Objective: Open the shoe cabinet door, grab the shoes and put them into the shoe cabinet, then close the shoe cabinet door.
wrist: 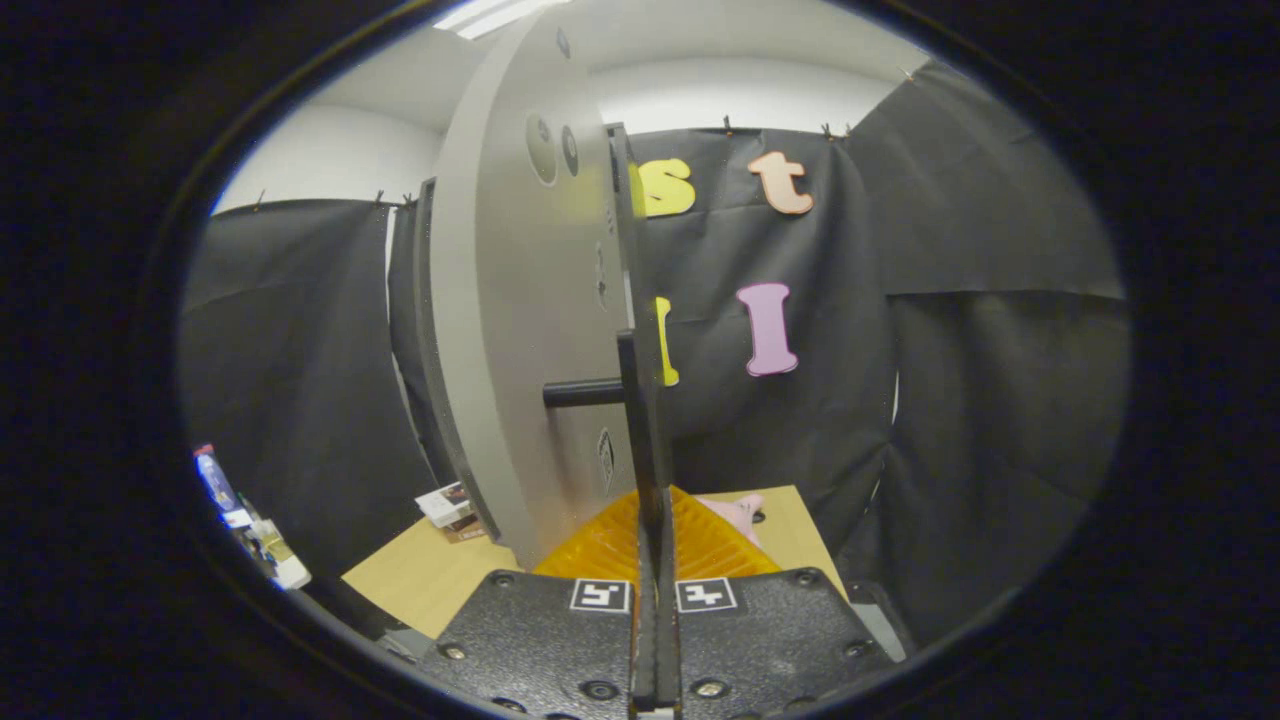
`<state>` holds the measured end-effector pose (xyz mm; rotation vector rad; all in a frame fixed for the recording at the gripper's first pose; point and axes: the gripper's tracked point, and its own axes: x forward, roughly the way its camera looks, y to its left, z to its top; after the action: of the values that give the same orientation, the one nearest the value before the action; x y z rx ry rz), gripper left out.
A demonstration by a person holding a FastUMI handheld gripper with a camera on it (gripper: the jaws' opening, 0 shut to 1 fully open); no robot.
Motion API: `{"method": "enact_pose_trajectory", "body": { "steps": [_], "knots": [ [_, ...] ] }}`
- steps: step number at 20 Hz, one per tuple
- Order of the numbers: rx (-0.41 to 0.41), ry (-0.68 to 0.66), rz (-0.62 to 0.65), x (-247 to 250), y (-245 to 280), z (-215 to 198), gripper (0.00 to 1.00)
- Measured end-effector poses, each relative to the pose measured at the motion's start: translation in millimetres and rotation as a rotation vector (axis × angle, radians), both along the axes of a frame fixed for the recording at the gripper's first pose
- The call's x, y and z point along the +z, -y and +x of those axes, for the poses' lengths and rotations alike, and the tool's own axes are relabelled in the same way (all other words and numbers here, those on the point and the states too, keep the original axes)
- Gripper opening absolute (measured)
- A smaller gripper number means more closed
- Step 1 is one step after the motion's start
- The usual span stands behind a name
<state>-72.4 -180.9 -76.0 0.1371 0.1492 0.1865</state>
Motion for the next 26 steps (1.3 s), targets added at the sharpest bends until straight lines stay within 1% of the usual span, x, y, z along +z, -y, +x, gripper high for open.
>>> {"method": "enact_pose_trajectory", "body": {
  "steps": [1,4,8,11,14,16,17,18,19,23,25,26],
  "knots": [
    [0.009,-0.001,-0.016,0,-4,-1,0.04],
    [-0.023,0.023,-0.075,1,-4,-2,0.04],
    [-0.016,0.006,-0.040,1,-3,-1,0.04],
    [-0.039,0.006,-0.074,0,-3,-4,0.04],
    [-0.050,0.005,-0.084,-4,-1,-18,0.06],
    [-0.050,0.000,-0.089,-11,9,-32,0.10],
    [-0.054,0.004,-0.092,-11,16,-40,0.26],
    [-0.069,0.008,-0.092,-13,25,-49,0.35],
    [-0.090,0.009,-0.094,-13,33,-59,0.46],
    [-0.145,0.016,-0.083,-20,46,-100,0.80],
    [-0.171,0.020,-0.079,-26,39,-121,0.85],
    [-0.182,0.018,-0.077,-30,31,-130,0.86]
  ]
}}
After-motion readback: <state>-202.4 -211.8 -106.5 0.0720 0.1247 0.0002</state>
